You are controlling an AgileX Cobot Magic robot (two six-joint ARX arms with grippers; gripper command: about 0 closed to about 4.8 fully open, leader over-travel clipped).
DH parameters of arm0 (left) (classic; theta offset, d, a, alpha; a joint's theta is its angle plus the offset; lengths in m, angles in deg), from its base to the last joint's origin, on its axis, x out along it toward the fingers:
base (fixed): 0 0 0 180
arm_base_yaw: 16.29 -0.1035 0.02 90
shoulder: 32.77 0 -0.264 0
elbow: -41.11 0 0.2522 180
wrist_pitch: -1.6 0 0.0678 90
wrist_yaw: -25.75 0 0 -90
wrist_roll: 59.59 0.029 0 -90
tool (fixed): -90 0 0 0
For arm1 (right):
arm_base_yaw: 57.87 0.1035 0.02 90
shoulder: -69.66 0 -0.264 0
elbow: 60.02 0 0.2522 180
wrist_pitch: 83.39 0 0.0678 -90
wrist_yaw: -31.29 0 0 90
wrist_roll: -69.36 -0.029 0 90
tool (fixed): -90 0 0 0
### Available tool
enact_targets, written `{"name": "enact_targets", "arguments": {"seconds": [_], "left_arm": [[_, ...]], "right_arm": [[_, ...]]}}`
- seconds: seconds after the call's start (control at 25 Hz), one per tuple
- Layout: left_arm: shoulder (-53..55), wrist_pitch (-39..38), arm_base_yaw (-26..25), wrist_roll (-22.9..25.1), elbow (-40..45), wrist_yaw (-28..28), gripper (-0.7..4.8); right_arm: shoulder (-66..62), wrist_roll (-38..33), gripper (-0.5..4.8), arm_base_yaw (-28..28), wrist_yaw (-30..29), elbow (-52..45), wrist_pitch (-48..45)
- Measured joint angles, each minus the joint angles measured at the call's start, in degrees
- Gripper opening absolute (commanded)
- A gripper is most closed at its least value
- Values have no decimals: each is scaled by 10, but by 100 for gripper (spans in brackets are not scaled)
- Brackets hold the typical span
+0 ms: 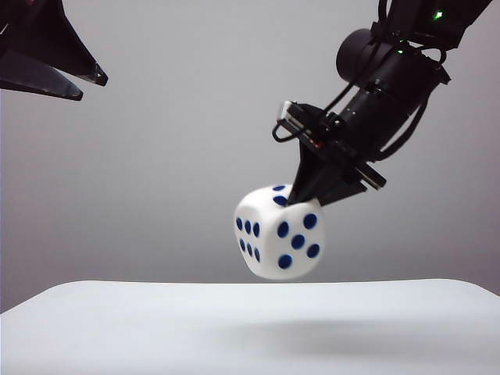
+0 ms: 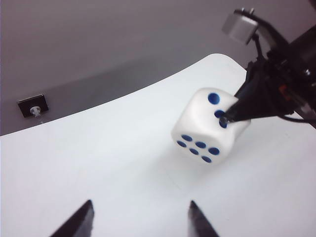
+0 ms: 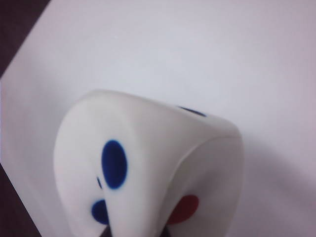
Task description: Pick up the dice on the table and roll the dice.
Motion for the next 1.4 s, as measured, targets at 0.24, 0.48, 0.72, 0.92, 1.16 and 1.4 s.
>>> {"name": "enact_targets", "arguments": {"seconds": [0.24, 0.48, 0.72, 0.92, 1.16, 1.4], "left_arm": [[0, 0, 0, 0, 0, 0, 240], [0, 4, 0, 0, 0, 1, 240], [0, 8, 0, 0, 0, 19, 240], [0, 8, 0, 0, 0, 53, 238], [0, 6, 0, 1, 0, 81, 236], [0, -22, 0, 4, 0, 108, 165]], "right_arm": [[48, 6, 106, -2, 5, 18, 25], [172, 10, 471, -2, 3, 103, 64], [272, 14, 479, -2, 30, 134, 105], [297, 54, 479, -3, 178, 132, 237], [283, 57, 479, -2, 206, 94, 345], [282, 57, 479, -2, 206, 11, 363]]}}
